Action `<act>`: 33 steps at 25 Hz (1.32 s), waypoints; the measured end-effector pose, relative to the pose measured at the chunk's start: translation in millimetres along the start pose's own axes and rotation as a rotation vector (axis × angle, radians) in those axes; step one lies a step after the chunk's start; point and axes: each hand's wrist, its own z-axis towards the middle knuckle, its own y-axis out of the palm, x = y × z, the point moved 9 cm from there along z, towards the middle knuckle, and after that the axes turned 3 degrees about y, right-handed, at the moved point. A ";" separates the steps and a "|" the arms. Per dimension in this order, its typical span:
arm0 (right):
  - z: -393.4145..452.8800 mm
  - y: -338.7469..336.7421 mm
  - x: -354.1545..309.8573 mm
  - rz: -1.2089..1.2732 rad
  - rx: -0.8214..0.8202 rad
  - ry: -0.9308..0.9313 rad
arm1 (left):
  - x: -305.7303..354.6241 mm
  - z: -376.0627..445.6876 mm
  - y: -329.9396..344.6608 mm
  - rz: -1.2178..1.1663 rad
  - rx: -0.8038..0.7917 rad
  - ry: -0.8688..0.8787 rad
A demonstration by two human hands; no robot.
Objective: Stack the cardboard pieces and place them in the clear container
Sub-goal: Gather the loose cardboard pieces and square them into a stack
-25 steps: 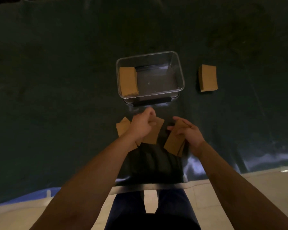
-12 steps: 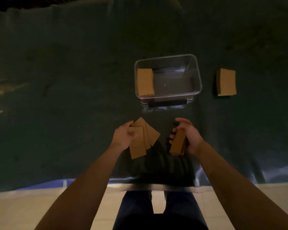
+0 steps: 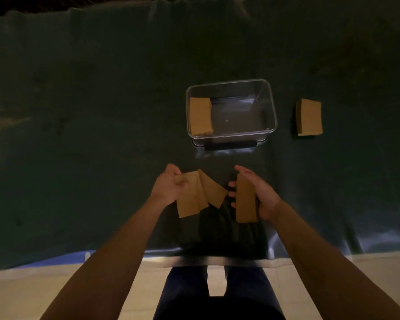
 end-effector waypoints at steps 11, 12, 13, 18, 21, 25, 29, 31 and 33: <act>-13.3 62.5 -6.7 -0.168 -0.217 0.018 | 77.5 -40.2 22.5 -0.711 -0.379 -0.024; -13.7 66.8 -5.7 -0.100 -0.250 0.034 | 82.9 -41.1 26.0 -0.745 -0.343 -0.030; -15.5 69.6 -6.1 -0.042 -0.277 0.036 | 86.4 -42.3 29.7 -0.762 -0.315 -0.031; -21.5 66.0 -6.3 -0.101 -0.268 0.047 | 99.9 -49.1 12.5 -0.317 -0.044 0.240; -21.6 65.0 -8.0 -0.088 -0.239 0.058 | 122.9 -64.5 22.3 -0.188 -0.251 0.431; -18.4 66.5 -9.6 -0.056 -0.215 0.017 | 137.6 -81.8 46.8 0.117 -0.405 0.599; -23.0 72.0 -9.7 0.041 -0.264 -0.029 | 147.2 -82.4 40.5 0.274 -0.251 0.703; -24.4 72.2 -8.6 0.015 -0.258 -0.022 | 149.5 -80.7 38.7 0.354 -0.198 0.737; -23.6 67.7 -8.8 -0.057 -0.186 -0.028 | 150.0 -80.1 42.0 0.368 -0.218 0.750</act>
